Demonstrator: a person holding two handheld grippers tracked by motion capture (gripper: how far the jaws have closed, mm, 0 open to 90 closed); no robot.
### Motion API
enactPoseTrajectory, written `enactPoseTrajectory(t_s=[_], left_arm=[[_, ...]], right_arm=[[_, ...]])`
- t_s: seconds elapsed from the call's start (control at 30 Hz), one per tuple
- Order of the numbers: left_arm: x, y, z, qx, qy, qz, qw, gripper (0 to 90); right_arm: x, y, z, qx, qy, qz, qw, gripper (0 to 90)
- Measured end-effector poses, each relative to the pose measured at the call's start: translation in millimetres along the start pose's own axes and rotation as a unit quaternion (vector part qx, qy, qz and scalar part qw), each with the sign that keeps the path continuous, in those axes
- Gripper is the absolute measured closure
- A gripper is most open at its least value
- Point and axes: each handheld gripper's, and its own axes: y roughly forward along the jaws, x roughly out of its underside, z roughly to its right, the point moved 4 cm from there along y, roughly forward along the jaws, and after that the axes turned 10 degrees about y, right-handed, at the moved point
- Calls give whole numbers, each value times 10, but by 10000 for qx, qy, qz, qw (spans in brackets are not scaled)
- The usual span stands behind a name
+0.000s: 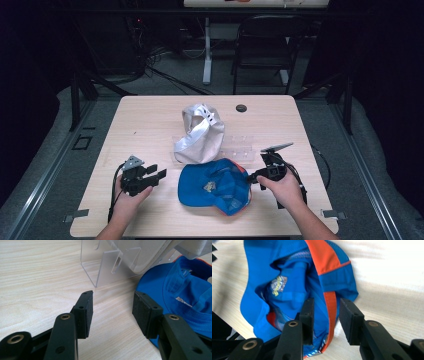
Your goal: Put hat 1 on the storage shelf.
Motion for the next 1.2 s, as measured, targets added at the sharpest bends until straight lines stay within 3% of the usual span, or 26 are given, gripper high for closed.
enactPoseTrajectory(t_s=[0.03, 0.07, 0.13, 0.23, 0.33, 0.43, 0.57, 0.67, 0.7, 0.9, 1.13, 1.2], left_arm=[[0, 0, 0, -2, -2, 0, 10000, 518], [0, 0, 0, -2, -2, 0, 10000, 518], [0, 1, 1, -3, 2, -3, 10000, 518], [1, 2, -1, -12, -2, -1, 10000, 518], [1, -6, -13, 8, -17, -11, 10000, 518], [0, -9, -20, -39, -40, 11, 10000, 518], [0, -7, -20, -13, -27, 13, 10000, 518], [1, -6, -18, -9, -21, 10, 10000, 518], [1, -6, -19, -10, -23, 5, 10000, 518], [1, -7, -22, -13, -22, -7, 10000, 518], [4, -5, -29, -50, -45, 13, 10000, 518], [4, -5, -29, -46, -52, 22, 10000, 518]], right_arm=[[15, 26, 3, 3, 128, 99, 9999, 656], [24, 32, 25, 3, 58, 17, 10000, 656], [37, 50, 32, -25, 137, 26, 9999, 656], [83, 103, 86, -83, 177, -200, 9996, 662], [112, 159, 91, -165, 340, -121, 9992, 665], [133, 183, 103, -209, 288, -304, 9989, 669], [145, 202, 73, -336, 409, -285, 9982, 677], [139, 162, 51, -508, 350, -386, 9974, 679], [137, 159, 22, -610, 482, -240, 9967, 682], [112, 79, -58, -912, 435, -242, 9946, 718], [90, 33, -108, -1037, 410, -359, 9931, 768], [91, 40, -122, -1025, 520, -290, 9930, 771]])
